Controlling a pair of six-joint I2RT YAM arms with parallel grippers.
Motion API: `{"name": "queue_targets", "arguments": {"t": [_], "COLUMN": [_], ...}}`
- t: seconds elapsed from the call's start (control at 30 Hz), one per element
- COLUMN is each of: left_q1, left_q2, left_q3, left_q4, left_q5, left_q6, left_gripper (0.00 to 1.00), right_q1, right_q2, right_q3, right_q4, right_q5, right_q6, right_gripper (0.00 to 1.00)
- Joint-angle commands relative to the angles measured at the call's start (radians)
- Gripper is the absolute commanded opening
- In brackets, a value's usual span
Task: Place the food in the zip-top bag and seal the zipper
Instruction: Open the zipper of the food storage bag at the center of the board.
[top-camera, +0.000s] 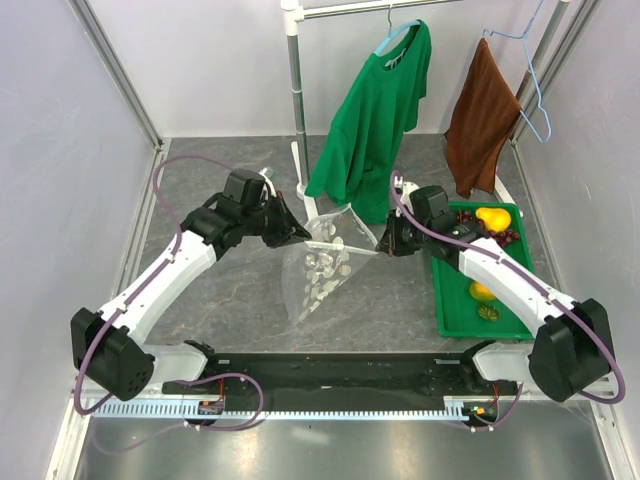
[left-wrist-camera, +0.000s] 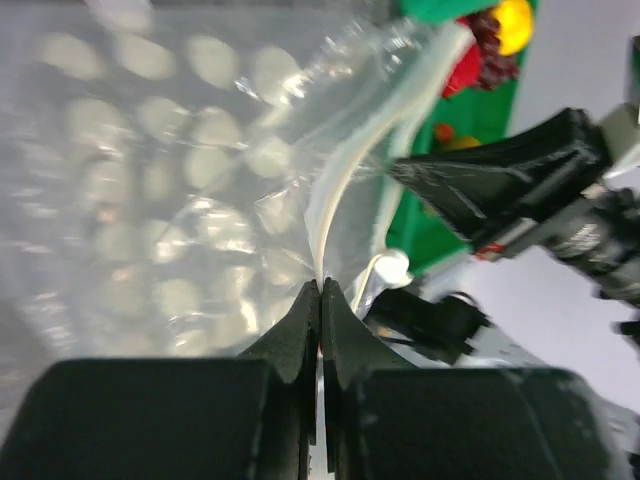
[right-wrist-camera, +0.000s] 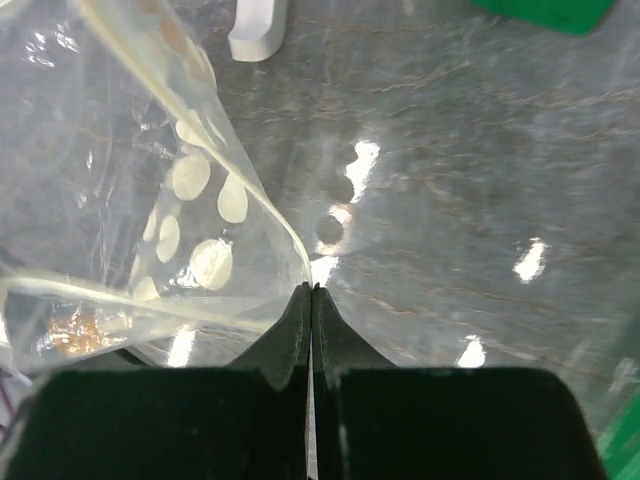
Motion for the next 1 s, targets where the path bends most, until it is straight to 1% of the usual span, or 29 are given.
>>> {"name": "queue_targets", "arguments": {"t": [0.0, 0.03, 0.13, 0.17, 0.23, 0.3, 0.33, 0.37, 0.4, 0.43, 0.47, 0.5, 0.53, 0.57, 0.6, 0.63, 0.67, 0.73, 0.77, 0.8, 0.83, 0.87, 0.9, 0.93, 0.97], "left_q1": [0.014, 0.012, 0.012, 0.012, 0.011, 0.002, -0.004, -0.004, -0.004, -0.004, -0.004, -0.004, -0.004, -0.004, -0.004, -0.004, -0.004, -0.004, -0.006, -0.004, -0.004, -0.004, -0.006, -0.006, -0.006], "left_q2": [-0.032, -0.032, -0.015, -0.009, 0.005, 0.007, 0.016, 0.019, 0.028, 0.033, 0.046, 0.051, 0.056, 0.063, 0.065, 0.068, 0.068, 0.073, 0.073, 0.073, 0.073, 0.076, 0.074, 0.071, 0.071], "left_q3": [0.094, 0.088, 0.068, 0.063, 0.054, 0.046, 0.048, 0.049, 0.051, 0.053, 0.054, 0.054, 0.053, 0.053, 0.053, 0.051, 0.051, 0.05, 0.05, 0.05, 0.05, 0.05, 0.05, 0.051, 0.05], "left_q4": [-0.162, -0.169, -0.182, -0.179, -0.17, -0.133, -0.124, -0.116, -0.101, -0.097, -0.09, -0.087, -0.084, -0.081, -0.081, -0.077, -0.077, -0.073, -0.073, -0.075, -0.073, -0.07, -0.07, -0.072, -0.069], "left_q5": [-0.207, -0.234, -0.256, -0.242, -0.161, -0.098, -0.089, -0.078, -0.06, -0.052, -0.04, -0.028, -0.024, -0.023, -0.021, -0.018, -0.018, -0.023, -0.023, -0.026, -0.026, -0.026, -0.026, -0.026, -0.024], "left_q6": [0.309, 0.331, 0.378, 0.38, 0.359, 0.342, 0.323, 0.316, 0.307, 0.29, 0.283, 0.277, 0.265, 0.26, 0.259, 0.259, 0.26, 0.26, 0.26, 0.26, 0.26, 0.26, 0.26, 0.26, 0.26], "left_gripper": [0.02, 0.02, 0.02, 0.02, 0.02, 0.02, 0.02, 0.02, 0.02, 0.02, 0.02, 0.02, 0.02, 0.02, 0.02, 0.02, 0.02, 0.02, 0.02, 0.02, 0.02, 0.02, 0.02, 0.02, 0.02], "right_q1": [-0.052, -0.058, -0.067, -0.067, -0.067, -0.066, -0.066, -0.066, -0.066, -0.069, -0.069, -0.07, -0.072, -0.075, -0.075, -0.078, -0.086, -0.111, -0.127, -0.153, -0.224, -0.26, -0.298, -0.376, -0.42], "right_q2": [-0.027, -0.037, -0.038, -0.035, -0.034, -0.034, -0.038, -0.043, -0.057, -0.067, -0.08, -0.107, -0.121, -0.132, -0.144, -0.149, -0.149, -0.133, -0.123, -0.104, -0.097, -0.086, -0.069, -0.067, -0.067], "right_q3": [0.063, 0.065, 0.076, 0.088, 0.118, 0.149, 0.186, 0.206, 0.223, 0.258, 0.272, 0.284, 0.316, 0.332, 0.347, 0.367, 0.372, 0.355, 0.341, 0.329, 0.309, 0.304, 0.297, 0.28, 0.269], "right_q4": [-0.126, -0.132, -0.143, -0.146, -0.146, -0.169, -0.184, -0.224, -0.247, -0.273, -0.325, -0.356, -0.393, -0.484, -0.535, -0.584, -0.696, -0.79, -0.859, -0.885, -0.904, -0.954, -0.97, -0.982, -0.987], "right_q5": [0.06, 0.067, 0.079, 0.05, -0.004, -0.053, -0.061, -0.068, -0.062, -0.056, -0.051, -0.05, -0.045, -0.044, -0.033, -0.003, 0.017, 0.086, 0.166, 0.192, 0.208, 0.212, 0.219, 0.222, 0.226], "right_q6": [-0.189, -0.226, -0.263, -0.273, -0.281, -0.306, -0.324, -0.359, -0.405, -0.431, -0.471, -0.547, -0.607, -0.667, -0.794, -0.856, -0.919, -1.067, -1.1, -1.114, -1.143, -1.163, -1.185, -1.265, -1.309], "right_gripper": [0.0, 0.0, 0.0, 0.0, 0.0, 0.12, 0.18, 0.28, 0.35, 0.56, 0.68, 0.78, 0.84, 0.92, 0.93, 0.98, 0.98, 0.98, 0.98, 0.98, 0.98, 0.97, 0.97, 0.98, 0.98]}}
